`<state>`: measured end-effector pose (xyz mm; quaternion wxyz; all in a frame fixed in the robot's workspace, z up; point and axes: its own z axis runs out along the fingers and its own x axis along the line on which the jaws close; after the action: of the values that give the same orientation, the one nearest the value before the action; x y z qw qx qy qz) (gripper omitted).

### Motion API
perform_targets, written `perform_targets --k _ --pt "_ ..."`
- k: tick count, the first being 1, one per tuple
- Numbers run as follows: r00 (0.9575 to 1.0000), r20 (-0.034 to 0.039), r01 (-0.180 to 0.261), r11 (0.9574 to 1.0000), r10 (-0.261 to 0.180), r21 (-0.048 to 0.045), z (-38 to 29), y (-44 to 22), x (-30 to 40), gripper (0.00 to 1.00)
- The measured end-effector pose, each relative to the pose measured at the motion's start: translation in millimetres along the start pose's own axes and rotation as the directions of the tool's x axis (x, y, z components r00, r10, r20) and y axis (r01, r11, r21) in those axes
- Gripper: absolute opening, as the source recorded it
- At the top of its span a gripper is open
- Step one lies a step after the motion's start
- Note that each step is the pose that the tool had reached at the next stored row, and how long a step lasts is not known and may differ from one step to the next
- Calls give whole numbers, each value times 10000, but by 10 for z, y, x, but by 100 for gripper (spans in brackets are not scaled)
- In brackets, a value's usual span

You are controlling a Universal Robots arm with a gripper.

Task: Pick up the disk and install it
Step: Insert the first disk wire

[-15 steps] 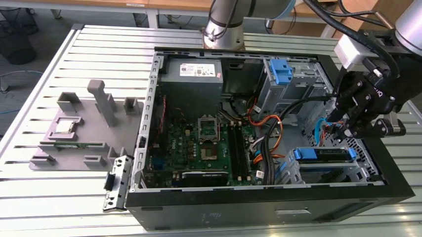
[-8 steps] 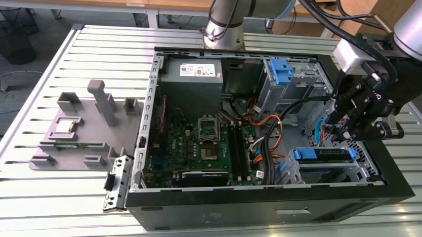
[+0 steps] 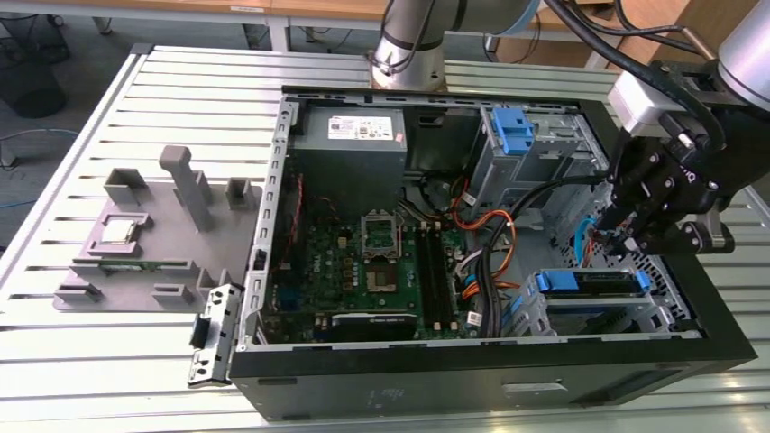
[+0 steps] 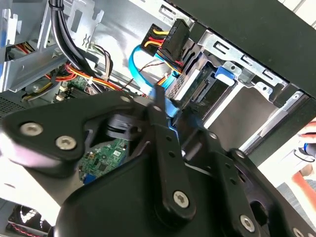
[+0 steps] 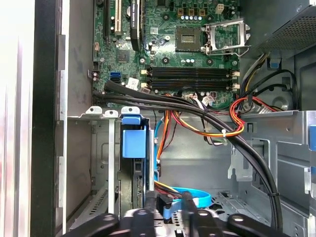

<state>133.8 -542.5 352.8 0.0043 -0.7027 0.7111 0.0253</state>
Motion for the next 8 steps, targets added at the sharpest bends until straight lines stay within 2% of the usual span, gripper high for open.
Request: perform_targets --k 2,3,8 --pt "10000 0 0 10000 0 0 0 0 0 35" --pt "10000 0 0 10000 0 0 0 0 1 28" --pt "10000 0 0 10000 0 0 0 0 1 27"
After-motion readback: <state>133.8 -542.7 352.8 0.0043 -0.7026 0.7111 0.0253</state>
